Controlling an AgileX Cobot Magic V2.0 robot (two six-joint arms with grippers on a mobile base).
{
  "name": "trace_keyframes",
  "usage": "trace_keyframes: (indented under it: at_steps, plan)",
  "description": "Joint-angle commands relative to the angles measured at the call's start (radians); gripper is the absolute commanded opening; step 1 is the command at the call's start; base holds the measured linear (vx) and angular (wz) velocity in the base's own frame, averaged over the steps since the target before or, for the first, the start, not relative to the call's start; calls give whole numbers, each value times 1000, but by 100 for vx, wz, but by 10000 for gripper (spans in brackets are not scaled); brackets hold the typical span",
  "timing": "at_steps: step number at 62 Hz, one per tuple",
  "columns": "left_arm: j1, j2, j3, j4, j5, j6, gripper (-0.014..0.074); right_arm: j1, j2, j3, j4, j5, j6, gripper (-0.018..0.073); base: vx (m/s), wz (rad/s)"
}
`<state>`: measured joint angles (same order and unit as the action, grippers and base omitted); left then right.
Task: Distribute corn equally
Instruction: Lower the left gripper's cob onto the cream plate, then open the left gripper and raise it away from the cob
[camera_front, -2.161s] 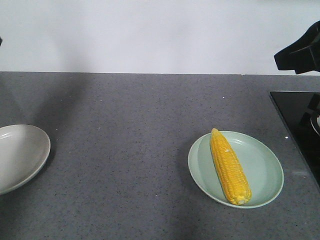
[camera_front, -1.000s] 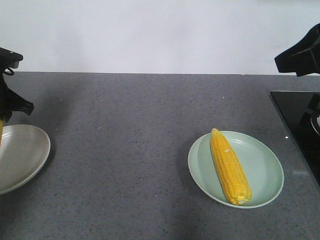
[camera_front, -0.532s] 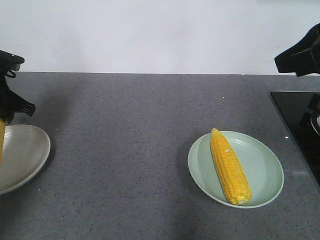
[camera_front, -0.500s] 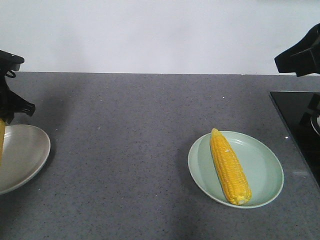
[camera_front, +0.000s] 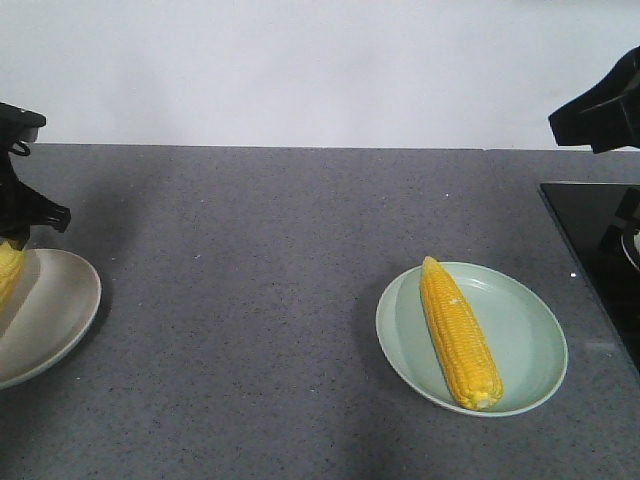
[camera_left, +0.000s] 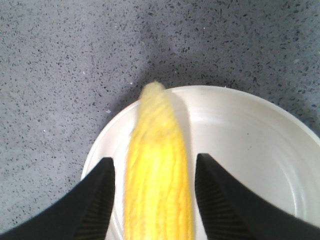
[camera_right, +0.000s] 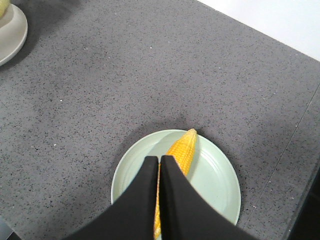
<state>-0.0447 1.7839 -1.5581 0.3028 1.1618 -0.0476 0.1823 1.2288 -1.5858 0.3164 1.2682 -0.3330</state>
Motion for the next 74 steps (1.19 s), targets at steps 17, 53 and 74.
trace_keyframes:
  at_steps: [17, 53, 74]
  plan:
    - [1, -45, -22, -100, 16, -10, 340, -2, -22, -28, 21, -44, -50, -5, 0, 0]
    - [0, -220, 118, -724, -51, 368, -8, -2, -127, -20, 154, -120, -149, -4, 0, 0]
    - [0, -597, 610, -1163, -333, 844, -7, -2, -415, 517, 212, -379, -247, -4, 0, 0]
